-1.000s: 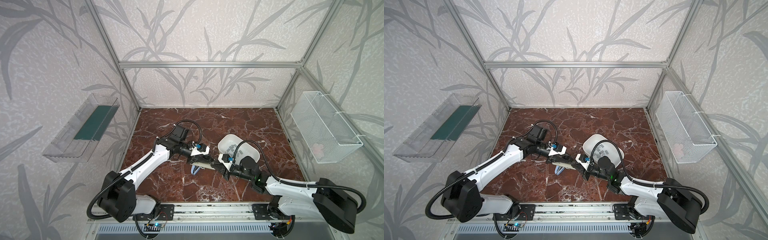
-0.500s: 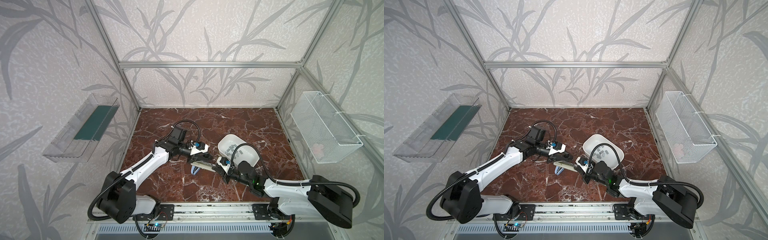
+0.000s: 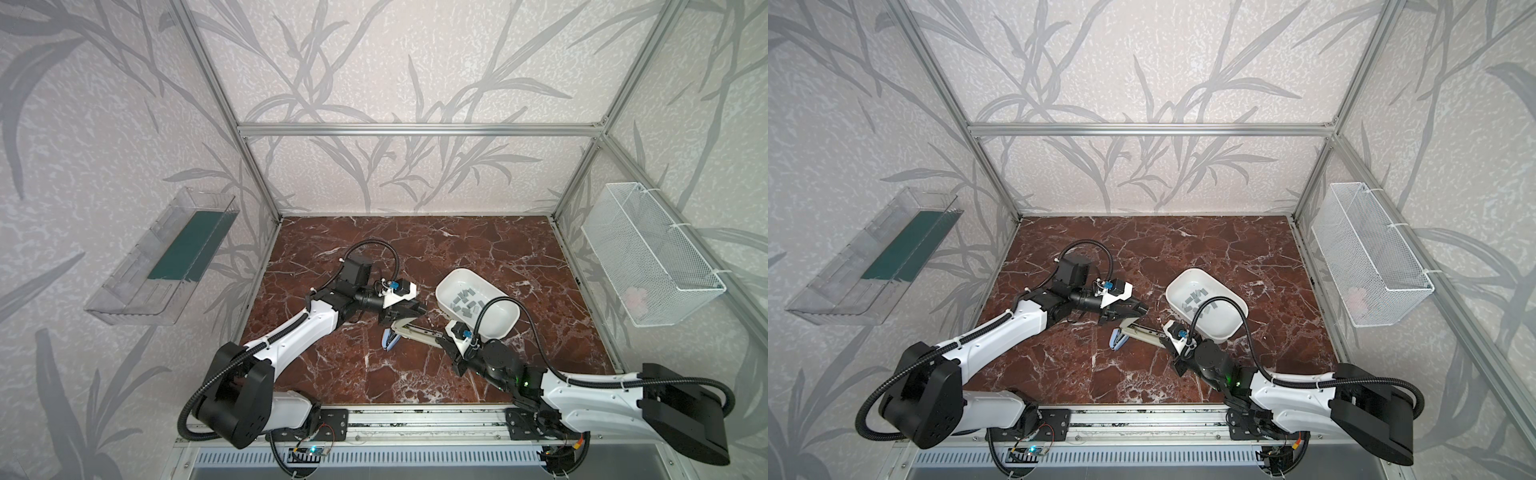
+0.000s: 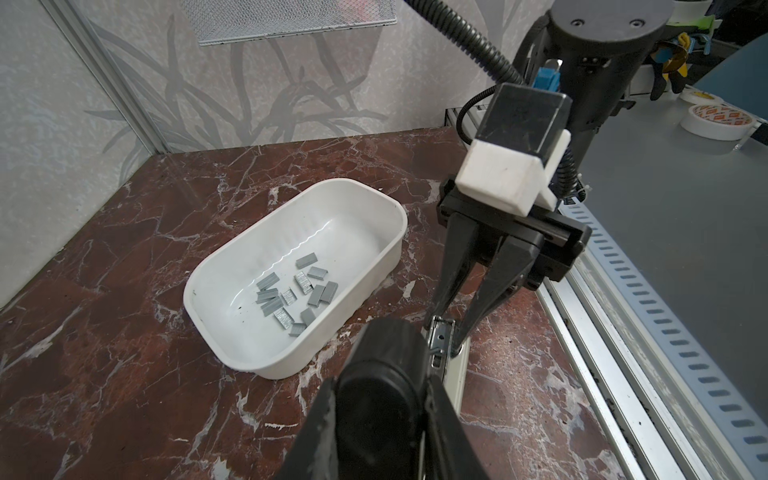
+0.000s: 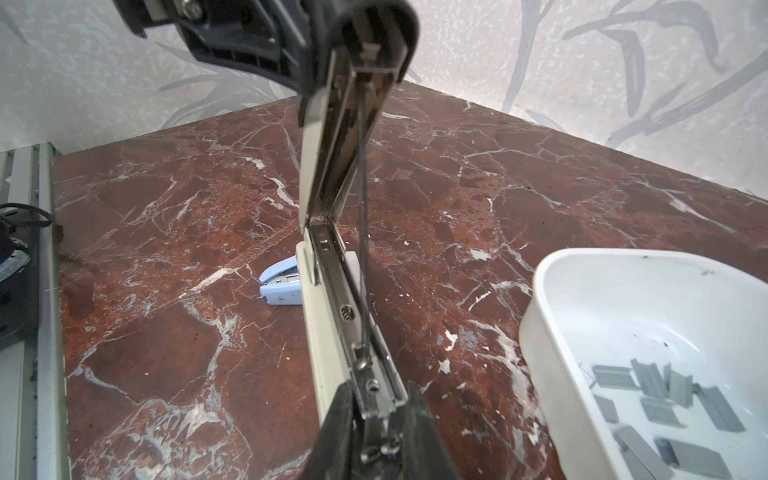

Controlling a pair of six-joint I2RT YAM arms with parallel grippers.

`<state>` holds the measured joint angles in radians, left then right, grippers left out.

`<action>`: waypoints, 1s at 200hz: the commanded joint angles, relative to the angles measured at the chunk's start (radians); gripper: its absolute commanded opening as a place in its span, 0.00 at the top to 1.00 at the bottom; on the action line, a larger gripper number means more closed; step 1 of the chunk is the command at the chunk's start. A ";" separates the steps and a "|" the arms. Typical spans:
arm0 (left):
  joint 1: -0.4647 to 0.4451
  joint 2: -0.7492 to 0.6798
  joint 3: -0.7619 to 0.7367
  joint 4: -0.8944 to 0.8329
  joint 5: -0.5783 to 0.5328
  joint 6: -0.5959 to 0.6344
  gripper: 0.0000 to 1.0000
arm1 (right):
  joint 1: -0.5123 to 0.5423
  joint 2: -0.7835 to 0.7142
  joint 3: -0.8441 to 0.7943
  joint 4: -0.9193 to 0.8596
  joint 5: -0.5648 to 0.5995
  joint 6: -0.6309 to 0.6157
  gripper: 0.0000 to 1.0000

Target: Load the staples into the stapler

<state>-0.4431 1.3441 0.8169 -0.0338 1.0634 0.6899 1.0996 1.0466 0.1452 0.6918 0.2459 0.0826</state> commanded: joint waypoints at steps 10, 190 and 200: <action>0.060 0.001 0.003 0.340 -0.297 -0.046 0.94 | 0.076 -0.091 -0.030 -0.109 0.032 0.039 1.00; -0.217 -0.213 -0.333 0.455 -0.437 0.000 0.64 | 0.061 -0.084 0.095 -0.210 0.206 0.239 1.00; -0.249 -0.227 -0.373 0.509 -0.445 -0.017 0.62 | 0.061 -0.079 0.101 -0.211 0.204 0.234 1.00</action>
<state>-0.6388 1.1633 0.5133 0.3813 0.6308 0.6804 1.1690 0.9665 0.1993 0.4202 0.4622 0.3042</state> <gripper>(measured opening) 0.364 0.173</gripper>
